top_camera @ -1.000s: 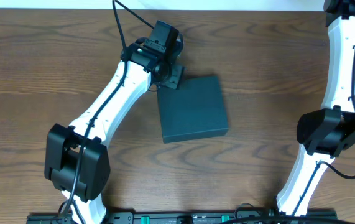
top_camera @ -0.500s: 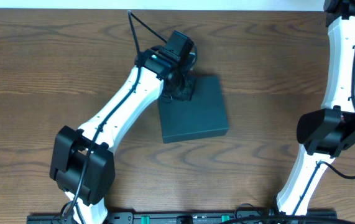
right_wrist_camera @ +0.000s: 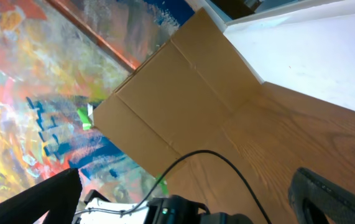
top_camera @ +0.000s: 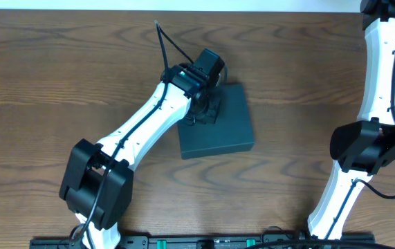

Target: Pack container

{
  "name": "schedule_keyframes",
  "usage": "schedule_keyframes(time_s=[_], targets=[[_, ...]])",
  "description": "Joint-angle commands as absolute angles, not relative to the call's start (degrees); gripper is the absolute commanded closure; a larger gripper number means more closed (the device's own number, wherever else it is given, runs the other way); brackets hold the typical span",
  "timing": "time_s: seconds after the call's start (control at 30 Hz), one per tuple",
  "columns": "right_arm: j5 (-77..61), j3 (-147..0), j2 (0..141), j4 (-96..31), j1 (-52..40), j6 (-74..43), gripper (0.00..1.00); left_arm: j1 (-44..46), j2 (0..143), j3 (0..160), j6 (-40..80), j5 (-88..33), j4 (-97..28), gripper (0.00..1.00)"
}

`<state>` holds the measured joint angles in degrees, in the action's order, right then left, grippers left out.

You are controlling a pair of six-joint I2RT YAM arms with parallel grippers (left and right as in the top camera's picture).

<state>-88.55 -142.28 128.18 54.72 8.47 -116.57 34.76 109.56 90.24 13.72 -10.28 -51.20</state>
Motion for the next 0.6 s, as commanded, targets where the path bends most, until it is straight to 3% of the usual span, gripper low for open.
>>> schedule_keyframes(time_s=[0.0, 0.57], targets=[[-89.2, -142.7, 127.0, 54.9, 8.2, -116.1, 0.01, 34.7, 112.1, 89.4, 14.2, -9.3, -50.2, 0.94], [-89.2, -142.7, 127.0, 54.9, 8.4, -117.4, 0.01, 34.6, 112.2, 91.4, 14.0, -9.4, -47.7, 0.94]])
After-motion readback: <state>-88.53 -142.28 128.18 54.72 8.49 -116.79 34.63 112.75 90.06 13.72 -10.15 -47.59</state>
